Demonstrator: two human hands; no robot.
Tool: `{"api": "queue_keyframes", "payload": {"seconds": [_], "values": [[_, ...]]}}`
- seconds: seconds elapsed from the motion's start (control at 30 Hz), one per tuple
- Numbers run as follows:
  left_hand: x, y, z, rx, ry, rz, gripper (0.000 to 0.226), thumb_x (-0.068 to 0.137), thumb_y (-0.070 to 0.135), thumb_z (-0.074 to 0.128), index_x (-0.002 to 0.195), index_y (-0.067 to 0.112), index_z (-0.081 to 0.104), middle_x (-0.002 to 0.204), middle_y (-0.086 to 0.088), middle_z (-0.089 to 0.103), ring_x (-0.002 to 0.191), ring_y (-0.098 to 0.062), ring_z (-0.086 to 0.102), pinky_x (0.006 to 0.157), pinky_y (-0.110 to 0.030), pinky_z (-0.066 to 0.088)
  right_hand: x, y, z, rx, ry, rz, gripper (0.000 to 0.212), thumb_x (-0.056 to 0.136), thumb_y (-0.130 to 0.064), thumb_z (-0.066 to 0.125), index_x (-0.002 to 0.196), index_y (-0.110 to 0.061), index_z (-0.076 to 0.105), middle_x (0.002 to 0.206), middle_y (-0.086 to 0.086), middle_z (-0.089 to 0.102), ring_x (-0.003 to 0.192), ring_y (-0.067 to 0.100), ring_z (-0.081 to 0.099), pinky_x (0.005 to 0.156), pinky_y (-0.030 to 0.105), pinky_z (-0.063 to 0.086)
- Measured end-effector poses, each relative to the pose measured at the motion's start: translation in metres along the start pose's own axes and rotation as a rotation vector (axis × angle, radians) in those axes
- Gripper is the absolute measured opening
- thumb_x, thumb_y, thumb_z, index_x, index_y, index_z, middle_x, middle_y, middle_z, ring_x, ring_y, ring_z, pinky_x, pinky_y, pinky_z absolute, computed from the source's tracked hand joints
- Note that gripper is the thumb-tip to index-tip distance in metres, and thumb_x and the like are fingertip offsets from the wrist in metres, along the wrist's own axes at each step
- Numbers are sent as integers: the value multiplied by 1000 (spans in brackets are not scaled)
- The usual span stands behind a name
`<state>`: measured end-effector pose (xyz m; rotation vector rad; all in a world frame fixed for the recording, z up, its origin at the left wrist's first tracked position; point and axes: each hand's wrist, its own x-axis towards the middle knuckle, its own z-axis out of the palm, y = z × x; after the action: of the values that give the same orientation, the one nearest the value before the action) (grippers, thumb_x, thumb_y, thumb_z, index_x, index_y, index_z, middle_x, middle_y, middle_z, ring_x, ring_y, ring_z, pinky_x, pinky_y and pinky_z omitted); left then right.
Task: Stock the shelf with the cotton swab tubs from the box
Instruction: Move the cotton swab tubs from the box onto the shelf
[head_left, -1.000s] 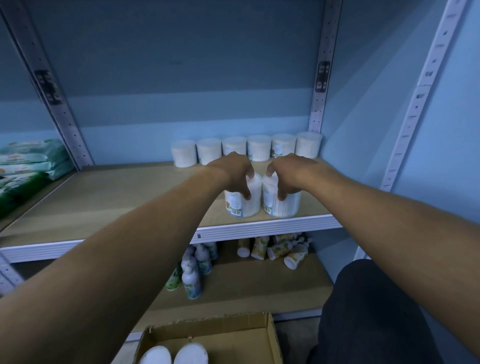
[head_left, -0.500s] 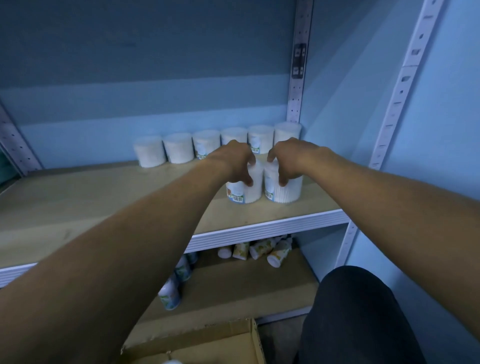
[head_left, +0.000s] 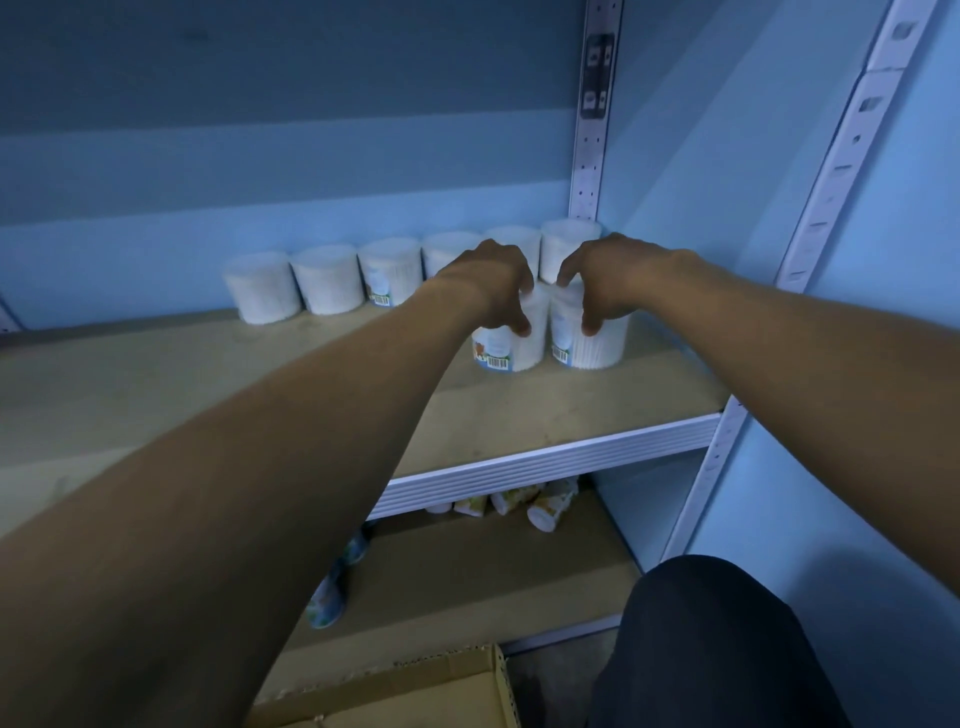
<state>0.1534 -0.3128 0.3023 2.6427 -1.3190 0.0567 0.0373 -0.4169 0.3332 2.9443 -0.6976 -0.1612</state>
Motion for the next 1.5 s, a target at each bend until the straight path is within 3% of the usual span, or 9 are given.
{"api": "queue_keyframes", "payload": {"seconds": [0.2,0.6,1.5], "values": [[25,3,3,-45,16,2,66,70,41,88,128,22,64,132,-2,63,116,-23,61,94,-32,50,23,9,-1,-40,15,33,81,76,-33,86,147,-29,47,149,4,45,133,29,46,102,37,44],[75,2,11,-32,79,31,59,66,45,89,117,23,70,121,-2,68,110,-26,63,92,-37,52,70,30,2,-23,55,9,74,68,-32,91,135,-30,59,139,4,55,126,30,52,103,38,46],[125,-3,22,4,90,19,63,68,50,86,120,21,70,121,-1,69,106,-25,65,95,-40,53,125,55,18,36,144,3,71,71,-24,90,135,-30,59,138,4,54,127,30,50,105,46,45]]}}
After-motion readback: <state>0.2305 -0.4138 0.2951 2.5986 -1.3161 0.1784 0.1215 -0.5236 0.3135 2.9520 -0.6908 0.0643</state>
